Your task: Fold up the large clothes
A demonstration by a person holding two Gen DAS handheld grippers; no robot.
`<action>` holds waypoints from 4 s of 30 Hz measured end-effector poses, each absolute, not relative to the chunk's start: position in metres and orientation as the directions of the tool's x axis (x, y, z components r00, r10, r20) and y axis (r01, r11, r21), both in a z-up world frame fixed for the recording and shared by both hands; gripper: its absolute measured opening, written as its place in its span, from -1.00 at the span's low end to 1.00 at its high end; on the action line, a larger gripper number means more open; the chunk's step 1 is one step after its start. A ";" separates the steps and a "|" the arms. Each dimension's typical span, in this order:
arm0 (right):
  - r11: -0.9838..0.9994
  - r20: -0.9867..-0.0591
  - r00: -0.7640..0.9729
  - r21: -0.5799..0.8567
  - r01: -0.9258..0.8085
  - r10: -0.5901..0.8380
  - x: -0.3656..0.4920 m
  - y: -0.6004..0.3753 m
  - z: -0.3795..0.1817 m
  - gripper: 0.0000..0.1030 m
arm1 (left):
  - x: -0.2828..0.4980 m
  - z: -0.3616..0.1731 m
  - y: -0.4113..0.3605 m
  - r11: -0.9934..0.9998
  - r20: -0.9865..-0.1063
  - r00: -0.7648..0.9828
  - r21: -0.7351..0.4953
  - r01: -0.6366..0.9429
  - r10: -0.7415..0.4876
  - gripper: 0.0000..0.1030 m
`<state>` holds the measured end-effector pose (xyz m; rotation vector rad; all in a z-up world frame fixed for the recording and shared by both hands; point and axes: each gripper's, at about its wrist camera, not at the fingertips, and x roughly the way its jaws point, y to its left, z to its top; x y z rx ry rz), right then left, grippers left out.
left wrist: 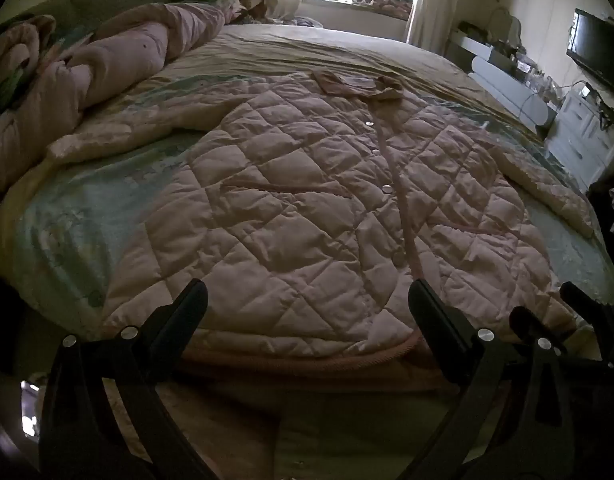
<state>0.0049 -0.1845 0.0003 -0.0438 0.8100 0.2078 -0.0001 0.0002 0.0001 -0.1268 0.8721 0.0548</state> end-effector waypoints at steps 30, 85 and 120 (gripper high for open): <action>0.979 -0.720 0.674 0.033 -0.200 0.162 0.004 -0.182 0.000 0.92 | 0.000 0.000 -0.001 0.992 -0.761 0.649 -0.075 -0.102 0.010 0.83; 0.966 -0.729 0.648 0.074 -0.246 0.220 0.068 -0.182 0.001 0.92 | 0.045 0.001 0.006 0.988 -0.790 0.610 -0.034 -0.152 0.066 0.82; 0.977 -0.782 0.621 0.171 0.131 0.053 0.234 -0.328 -0.012 0.92 | 0.237 0.007 -0.049 0.997 -0.825 0.565 -0.067 -0.030 -0.039 0.83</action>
